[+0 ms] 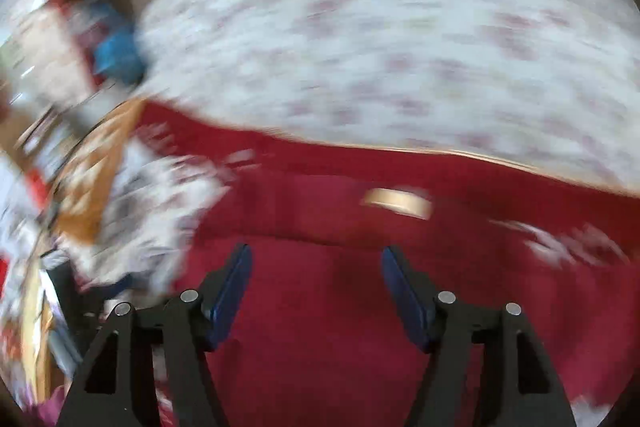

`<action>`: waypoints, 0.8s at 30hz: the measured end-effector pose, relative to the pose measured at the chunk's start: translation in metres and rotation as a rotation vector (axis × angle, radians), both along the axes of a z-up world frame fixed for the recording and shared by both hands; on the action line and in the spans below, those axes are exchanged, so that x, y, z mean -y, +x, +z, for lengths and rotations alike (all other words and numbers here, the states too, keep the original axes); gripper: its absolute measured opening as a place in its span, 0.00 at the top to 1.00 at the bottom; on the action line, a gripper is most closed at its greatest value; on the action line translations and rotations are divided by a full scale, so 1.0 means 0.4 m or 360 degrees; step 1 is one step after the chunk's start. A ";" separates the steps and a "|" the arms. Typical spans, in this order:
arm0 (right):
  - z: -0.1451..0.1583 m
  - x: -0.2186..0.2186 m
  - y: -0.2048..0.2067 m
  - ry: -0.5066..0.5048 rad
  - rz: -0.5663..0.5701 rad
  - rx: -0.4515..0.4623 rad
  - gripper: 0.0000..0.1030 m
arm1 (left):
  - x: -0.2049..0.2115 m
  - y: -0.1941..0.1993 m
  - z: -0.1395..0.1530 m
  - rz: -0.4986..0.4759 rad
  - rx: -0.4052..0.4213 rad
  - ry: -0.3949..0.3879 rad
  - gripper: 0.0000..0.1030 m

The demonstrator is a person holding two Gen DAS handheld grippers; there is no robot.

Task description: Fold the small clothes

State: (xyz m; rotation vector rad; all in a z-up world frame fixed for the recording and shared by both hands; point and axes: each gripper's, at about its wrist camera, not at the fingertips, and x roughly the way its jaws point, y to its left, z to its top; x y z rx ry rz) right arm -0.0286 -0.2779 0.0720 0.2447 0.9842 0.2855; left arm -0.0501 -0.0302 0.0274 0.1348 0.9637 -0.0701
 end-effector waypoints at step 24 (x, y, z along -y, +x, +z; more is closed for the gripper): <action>-0.108 -0.199 0.247 -0.0045 0.0142 -0.0034 0.74 | -0.053 0.048 0.029 0.0041 0.0041 -0.0218 0.15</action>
